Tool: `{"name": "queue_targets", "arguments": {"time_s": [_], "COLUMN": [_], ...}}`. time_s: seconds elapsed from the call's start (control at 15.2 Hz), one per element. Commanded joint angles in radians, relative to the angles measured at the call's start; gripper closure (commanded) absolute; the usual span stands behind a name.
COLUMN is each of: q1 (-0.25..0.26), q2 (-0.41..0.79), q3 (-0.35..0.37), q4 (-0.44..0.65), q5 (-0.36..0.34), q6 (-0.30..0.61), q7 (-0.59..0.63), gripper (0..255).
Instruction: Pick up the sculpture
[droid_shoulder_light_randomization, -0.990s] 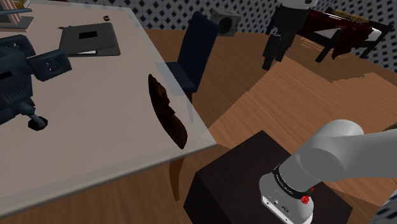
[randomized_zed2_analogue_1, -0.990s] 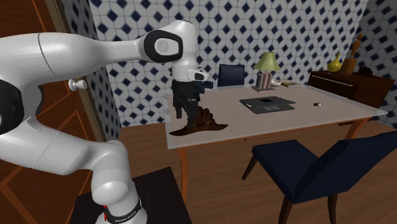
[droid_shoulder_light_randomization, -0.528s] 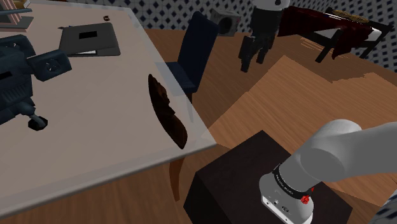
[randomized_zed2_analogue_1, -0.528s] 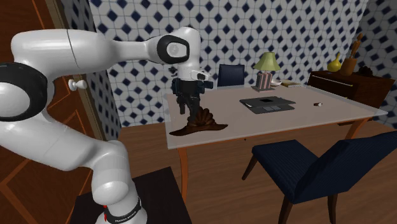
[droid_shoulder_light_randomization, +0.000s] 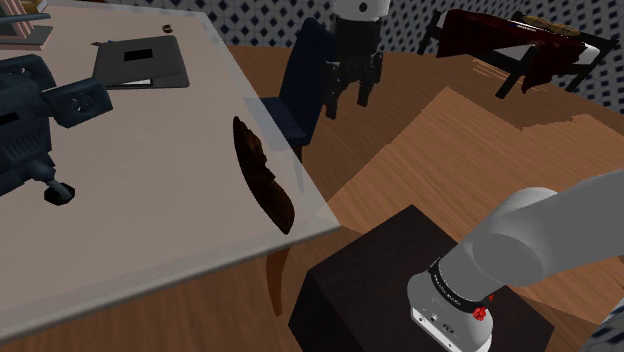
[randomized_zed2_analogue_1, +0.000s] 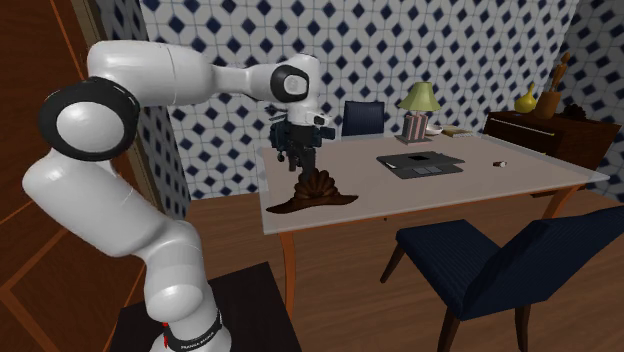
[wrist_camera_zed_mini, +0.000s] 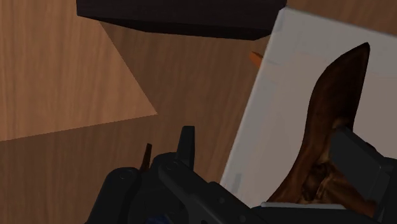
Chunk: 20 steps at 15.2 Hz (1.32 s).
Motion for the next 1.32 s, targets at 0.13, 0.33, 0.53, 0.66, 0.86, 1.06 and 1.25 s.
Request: {"name": "queue_targets", "arguments": {"time_s": [0.13,0.33,0.53,0.66,0.86,1.06,1.25], "q1": [0.003,0.011,0.028,0.045,0.084,0.111,0.109], "q2": [0.142,0.259,0.386,0.475,0.614,0.688,0.688], "q3": [0.065,0.110,0.147,0.166,0.184,0.185,0.183], "q4": [0.097,0.188,0.293,0.372,0.507,0.572,0.532], "q5": [0.001,-0.015,-0.044,-0.069,-0.114,-0.138,-0.139], "q6": [0.028,0.040,0.043,0.039,0.021,0.019,0.060], "q7": [0.110,0.196,0.283,0.341,0.423,0.462,0.460], "gripper": [0,0,0,0,0,0,0]}}
